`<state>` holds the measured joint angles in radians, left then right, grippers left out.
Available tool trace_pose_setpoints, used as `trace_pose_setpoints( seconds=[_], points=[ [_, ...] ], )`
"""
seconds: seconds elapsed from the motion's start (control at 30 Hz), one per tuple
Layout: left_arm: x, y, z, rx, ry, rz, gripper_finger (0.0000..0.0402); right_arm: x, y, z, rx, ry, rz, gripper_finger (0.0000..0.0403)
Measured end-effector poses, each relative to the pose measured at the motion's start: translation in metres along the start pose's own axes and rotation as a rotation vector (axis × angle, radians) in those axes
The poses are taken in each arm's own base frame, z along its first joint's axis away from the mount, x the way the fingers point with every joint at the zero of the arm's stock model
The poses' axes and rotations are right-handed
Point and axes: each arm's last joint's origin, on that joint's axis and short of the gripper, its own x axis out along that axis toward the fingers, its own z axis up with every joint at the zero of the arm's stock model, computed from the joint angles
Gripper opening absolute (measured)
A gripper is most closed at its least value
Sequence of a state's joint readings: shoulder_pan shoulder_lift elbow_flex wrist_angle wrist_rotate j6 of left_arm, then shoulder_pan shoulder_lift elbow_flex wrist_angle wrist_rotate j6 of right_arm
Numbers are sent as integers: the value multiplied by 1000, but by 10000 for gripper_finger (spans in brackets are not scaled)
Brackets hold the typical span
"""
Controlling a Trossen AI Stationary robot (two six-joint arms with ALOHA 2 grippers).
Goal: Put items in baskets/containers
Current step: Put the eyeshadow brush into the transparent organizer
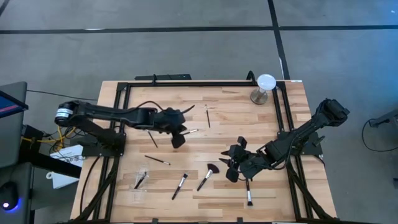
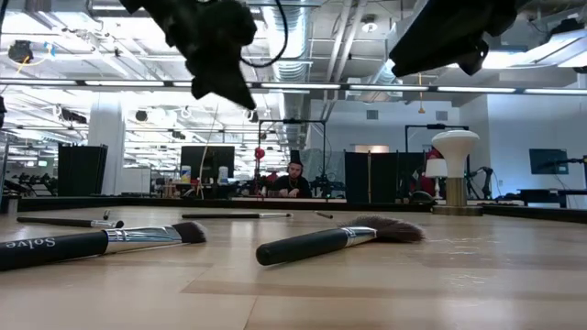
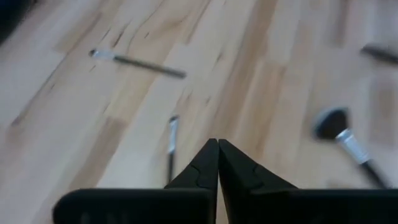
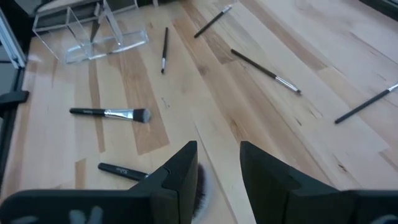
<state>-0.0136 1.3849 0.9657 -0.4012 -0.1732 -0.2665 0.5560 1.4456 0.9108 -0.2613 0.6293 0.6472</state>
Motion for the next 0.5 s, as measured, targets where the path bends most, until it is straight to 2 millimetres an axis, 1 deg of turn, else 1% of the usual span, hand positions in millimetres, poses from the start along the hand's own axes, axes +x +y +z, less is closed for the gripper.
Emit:
trace_pose_setpoints(
  seconds=[0.1,0.17,0.3,0.4,0.5],
  points=[
    [8,8,-6,18,83,37,27,0,1,2,14,-16,12,113],
    [20,15,-12,11,161,50,48,0,2,2,19,-21,16,113],
    [47,24,-20,-23,265,11,98,0,2,3,21,-24,18,113],
    [65,27,-28,-3,334,13,131,0,2,3,8,-24,16,113],
    [77,27,-30,47,364,12,152,0,1,3,-24,-23,14,113]
  ],
)
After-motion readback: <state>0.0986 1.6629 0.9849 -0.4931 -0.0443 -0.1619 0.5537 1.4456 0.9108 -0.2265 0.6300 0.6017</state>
